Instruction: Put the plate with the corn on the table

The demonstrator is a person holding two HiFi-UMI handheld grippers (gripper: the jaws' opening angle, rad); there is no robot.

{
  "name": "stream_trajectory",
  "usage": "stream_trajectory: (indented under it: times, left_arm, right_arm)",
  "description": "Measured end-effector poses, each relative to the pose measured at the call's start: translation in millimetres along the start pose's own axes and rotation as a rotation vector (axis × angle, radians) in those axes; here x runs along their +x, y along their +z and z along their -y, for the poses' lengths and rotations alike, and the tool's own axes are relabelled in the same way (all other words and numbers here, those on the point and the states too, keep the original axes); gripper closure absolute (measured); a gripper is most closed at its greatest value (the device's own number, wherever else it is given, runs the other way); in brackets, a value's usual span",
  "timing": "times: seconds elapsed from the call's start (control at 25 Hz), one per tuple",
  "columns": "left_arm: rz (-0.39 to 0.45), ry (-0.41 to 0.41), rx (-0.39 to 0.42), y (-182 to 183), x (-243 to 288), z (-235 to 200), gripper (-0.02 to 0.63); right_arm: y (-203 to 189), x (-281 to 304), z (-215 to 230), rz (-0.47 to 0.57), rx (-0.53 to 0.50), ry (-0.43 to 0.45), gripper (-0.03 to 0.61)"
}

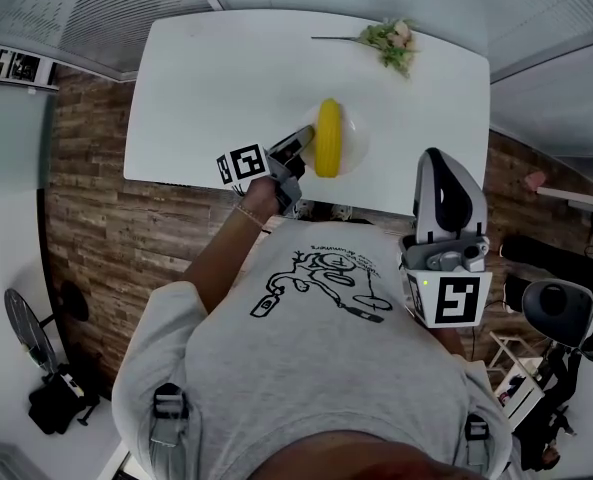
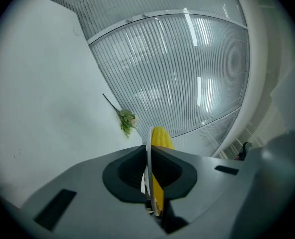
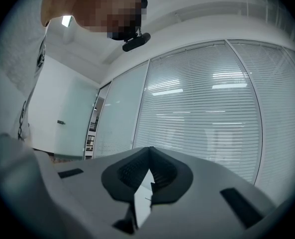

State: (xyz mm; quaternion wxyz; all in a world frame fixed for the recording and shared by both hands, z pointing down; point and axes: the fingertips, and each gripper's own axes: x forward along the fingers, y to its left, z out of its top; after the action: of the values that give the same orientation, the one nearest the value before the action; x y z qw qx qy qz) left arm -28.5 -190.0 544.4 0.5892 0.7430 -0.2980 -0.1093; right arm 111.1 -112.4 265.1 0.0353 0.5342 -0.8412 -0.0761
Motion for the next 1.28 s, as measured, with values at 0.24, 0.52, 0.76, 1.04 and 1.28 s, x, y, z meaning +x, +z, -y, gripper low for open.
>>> stream_trajectory:
  times: [0.24, 0.52, 0.76, 1.04, 1.28]
  left_arm:
    - [-0.018, 0.024, 0.002, -6, 8, -18, 0.581]
    - [-0.02, 0.047, 0.005, -11, 16, -46, 0.581]
    - [-0.025, 0.054, 0.011, -16, 27, -61, 0.581]
    - [-0.019, 0.052, 0.003, -19, 35, -82, 0.581]
    - [-0.03, 0.059, -0.01, -24, 44, -99, 0.581]
  right_arm:
    - [1, -2, 4, 0.002, -0.002, -0.001, 0.572]
    - [-1, 0, 6, 0.0, 0.002, 0.001, 0.572]
    - [-7, 2, 9, -0.012, 0.008, 0.0, 0.572]
    - [-8, 2, 9, -0.015, 0.008, -0.006, 0.572]
    - [-9, 3, 6, -0.027, 0.012, -0.009, 0.572]
